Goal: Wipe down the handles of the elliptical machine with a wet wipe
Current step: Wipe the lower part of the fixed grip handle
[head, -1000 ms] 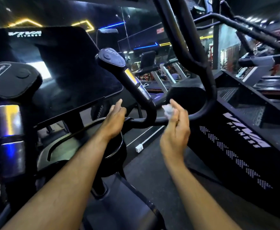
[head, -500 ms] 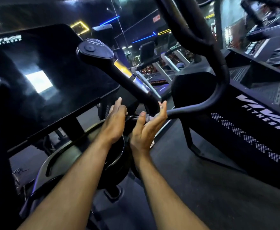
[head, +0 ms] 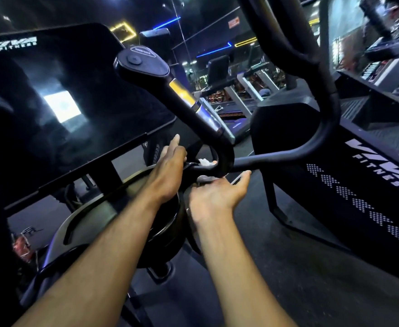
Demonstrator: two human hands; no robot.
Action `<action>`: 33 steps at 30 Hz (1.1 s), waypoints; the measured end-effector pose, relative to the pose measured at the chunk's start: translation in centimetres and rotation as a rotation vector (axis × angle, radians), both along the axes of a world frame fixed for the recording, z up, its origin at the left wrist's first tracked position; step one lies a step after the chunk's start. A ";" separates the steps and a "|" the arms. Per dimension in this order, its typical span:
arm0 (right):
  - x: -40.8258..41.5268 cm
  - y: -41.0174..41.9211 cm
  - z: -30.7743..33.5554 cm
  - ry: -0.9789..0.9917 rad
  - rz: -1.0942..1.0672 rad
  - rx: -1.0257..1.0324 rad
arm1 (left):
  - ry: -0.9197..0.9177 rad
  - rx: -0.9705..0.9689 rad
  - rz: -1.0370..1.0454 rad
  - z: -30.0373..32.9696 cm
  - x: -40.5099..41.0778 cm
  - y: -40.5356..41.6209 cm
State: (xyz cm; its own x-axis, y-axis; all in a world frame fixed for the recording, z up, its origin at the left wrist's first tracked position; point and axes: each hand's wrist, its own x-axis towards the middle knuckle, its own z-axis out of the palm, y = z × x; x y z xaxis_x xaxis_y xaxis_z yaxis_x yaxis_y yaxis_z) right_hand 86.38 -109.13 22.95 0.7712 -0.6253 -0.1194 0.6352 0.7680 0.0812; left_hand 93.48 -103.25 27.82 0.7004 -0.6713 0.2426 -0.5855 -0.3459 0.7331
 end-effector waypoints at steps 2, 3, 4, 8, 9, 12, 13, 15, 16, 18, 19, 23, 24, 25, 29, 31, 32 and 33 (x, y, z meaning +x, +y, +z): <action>0.0 -0.3 1.1 0.081 -0.039 0.119 | -0.001 -0.007 -0.002 0.0 0.0 0.0; 0.3 -0.3 1.3 0.133 -0.083 0.156 | 0.005 -0.006 0.005 0.0 0.0 -0.1; 0.6 -0.1 1.4 0.153 -0.119 0.158 | 0.010 -0.007 0.013 0.0 0.1 -0.1; 1.1 1.0 0.9 0.031 -0.095 0.101 | 0.020 0.002 0.022 0.0 0.3 -0.1; 1.2 0.9 0.7 0.011 -0.066 0.095 | 0.010 0.007 0.015 0.0 0.3 -0.1; 1.2 0.2 0.5 0.019 0.031 0.069 | -0.016 0.022 -0.007 0.0 0.3 0.0; 0.7 0.0 0.7 0.051 0.080 0.047 | -0.016 0.020 -0.008 -0.1 0.4 0.0; -0.7 -0.6 1.3 0.112 0.171 0.045 | -0.014 0.019 -0.007 -0.1 0.5 0.0; -1.4 -1.0 1.5 0.146 0.188 0.052 | -0.015 0.021 -0.007 -0.1 0.5 0.0; -2.6 -1.7 2.0 0.243 0.192 0.012 | -0.017 0.024 -0.006 -0.1 0.5 -0.1; -3.1 -1.9 2.2 0.292 0.189 -0.016 | -0.014 0.025 -0.005 -0.1 0.5 -0.1; -4.4 -2.4 3.4 0.378 0.143 -0.043 | 0.001 0.026 -0.005 -0.2 0.8 -0.2; -4.8 -2.5 3.7 0.413 0.129 -0.080 | 0.005 0.026 -0.001 -0.3 0.9 -0.3; -5.1 -2.5 4.1 0.463 0.108 -0.126 | 0.011 0.033 0.012 -0.4 1.0 -0.3; -7.6 -1.3 5.0 0.525 -0.015 -0.372 | 0.025 0.049 0.006 0.0 0.4 0.0; -9.1 -1.2 4.9 0.475 -0.041 -0.465 | 0.016 0.036 -0.008 0.3 -0.2 0.3; -9.8 -1.4 4.6 0.473 -0.047 -0.510 | 0.003 0.028 -0.013 0.5 -0.9 0.5; -10.6 -1.2 4.5 0.474 -0.037 -0.571 | -0.020 0.037 -0.010 0.9 -1.7 0.9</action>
State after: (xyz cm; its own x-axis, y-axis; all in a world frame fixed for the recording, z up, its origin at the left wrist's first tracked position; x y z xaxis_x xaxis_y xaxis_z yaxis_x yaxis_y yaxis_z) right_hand 75.74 -110.33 27.45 0.6951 -0.7141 -0.0834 0.5287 0.5863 -0.6137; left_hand 91.74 -102.38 28.69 0.6888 -0.6869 0.2316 -0.6036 -0.3666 0.7079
